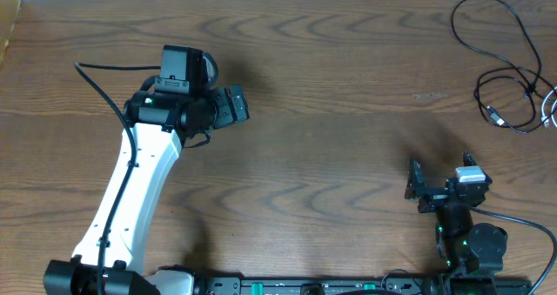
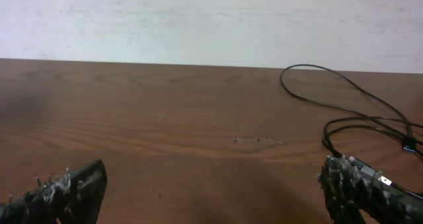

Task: Untangle cables

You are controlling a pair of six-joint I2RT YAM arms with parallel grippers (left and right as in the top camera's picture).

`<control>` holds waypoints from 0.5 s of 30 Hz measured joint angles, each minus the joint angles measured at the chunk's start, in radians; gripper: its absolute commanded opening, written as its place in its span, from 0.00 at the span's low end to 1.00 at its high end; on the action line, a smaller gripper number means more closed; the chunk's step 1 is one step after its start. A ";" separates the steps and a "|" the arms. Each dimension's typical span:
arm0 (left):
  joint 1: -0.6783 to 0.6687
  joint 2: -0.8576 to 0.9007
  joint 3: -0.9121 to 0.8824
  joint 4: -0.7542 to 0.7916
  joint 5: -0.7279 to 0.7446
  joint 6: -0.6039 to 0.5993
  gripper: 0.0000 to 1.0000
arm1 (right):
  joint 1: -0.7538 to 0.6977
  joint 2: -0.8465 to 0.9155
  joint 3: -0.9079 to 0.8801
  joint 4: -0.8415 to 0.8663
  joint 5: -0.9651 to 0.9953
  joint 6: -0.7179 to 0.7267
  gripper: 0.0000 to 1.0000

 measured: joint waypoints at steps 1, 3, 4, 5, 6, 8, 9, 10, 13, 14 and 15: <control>0.000 0.000 0.000 0.000 0.000 0.000 0.99 | 0.000 0.000 0.000 0.000 0.000 0.000 0.99; 0.000 0.000 0.000 0.000 0.000 0.000 0.99 | 0.000 0.000 0.000 0.000 0.000 0.000 0.99; 0.000 0.000 0.000 0.000 0.000 0.000 0.99 | 0.000 0.000 0.000 0.000 0.000 0.000 0.99; 0.000 0.000 0.000 0.000 0.000 0.000 0.99 | 0.000 0.000 0.000 0.000 0.000 0.000 0.99; 0.000 0.000 0.000 0.000 0.000 0.000 0.99 | 0.000 0.000 0.000 0.000 0.000 0.000 0.99; 0.000 0.000 0.000 0.000 0.000 0.000 0.99 | 0.000 0.000 0.000 0.000 0.000 0.000 0.99; 0.000 0.000 0.000 0.000 0.000 0.000 0.99 | 0.000 0.000 0.000 0.000 0.000 0.000 0.99; 0.000 -0.003 0.000 0.000 0.000 0.000 0.99 | 0.000 0.000 0.000 0.000 0.000 0.000 0.99; 0.000 -0.040 -0.001 0.002 -0.011 0.001 0.99 | 0.000 0.000 0.000 0.000 0.000 0.000 0.99; 0.000 -0.071 -0.007 0.012 -0.018 0.005 0.99 | 0.000 0.000 0.000 0.000 0.000 0.000 0.99; 0.000 -0.105 -0.015 0.027 -0.023 0.015 0.99 | 0.000 0.000 0.000 0.000 0.000 0.000 0.99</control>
